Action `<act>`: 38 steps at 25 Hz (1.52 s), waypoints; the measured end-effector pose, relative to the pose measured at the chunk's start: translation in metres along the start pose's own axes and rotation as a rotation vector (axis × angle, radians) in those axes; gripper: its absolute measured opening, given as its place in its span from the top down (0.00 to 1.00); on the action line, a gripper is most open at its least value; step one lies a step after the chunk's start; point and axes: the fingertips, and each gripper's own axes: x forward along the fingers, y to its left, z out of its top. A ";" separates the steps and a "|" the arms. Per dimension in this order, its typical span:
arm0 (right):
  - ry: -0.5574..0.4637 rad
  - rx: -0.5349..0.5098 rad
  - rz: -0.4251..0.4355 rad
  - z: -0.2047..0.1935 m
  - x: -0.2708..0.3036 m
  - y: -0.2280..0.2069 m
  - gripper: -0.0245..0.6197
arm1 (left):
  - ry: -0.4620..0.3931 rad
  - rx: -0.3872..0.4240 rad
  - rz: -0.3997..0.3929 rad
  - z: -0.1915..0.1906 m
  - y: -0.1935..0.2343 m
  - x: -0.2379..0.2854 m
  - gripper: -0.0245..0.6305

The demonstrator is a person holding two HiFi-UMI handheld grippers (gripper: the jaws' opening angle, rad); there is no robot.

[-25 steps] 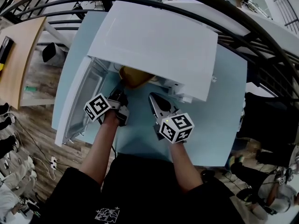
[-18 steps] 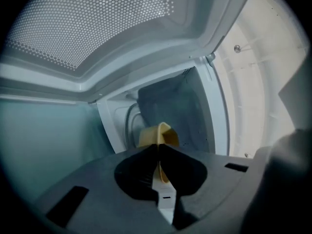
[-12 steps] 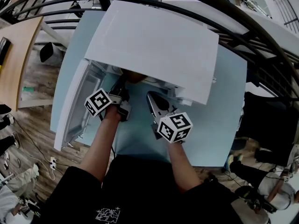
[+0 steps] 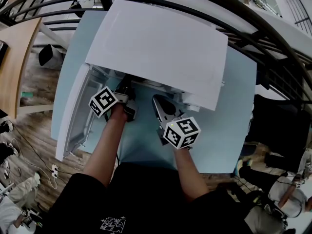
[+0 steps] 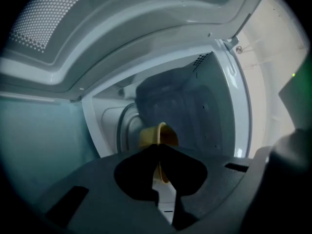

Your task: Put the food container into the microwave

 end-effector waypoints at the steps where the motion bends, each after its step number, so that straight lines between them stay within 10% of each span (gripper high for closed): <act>1: 0.001 0.000 0.001 0.000 0.001 0.000 0.95 | -0.001 0.001 0.002 0.001 0.001 0.002 0.92; 38: 0.030 0.001 -0.012 -0.011 -0.003 -0.005 0.95 | -0.010 -0.073 0.019 -0.001 0.015 0.024 0.92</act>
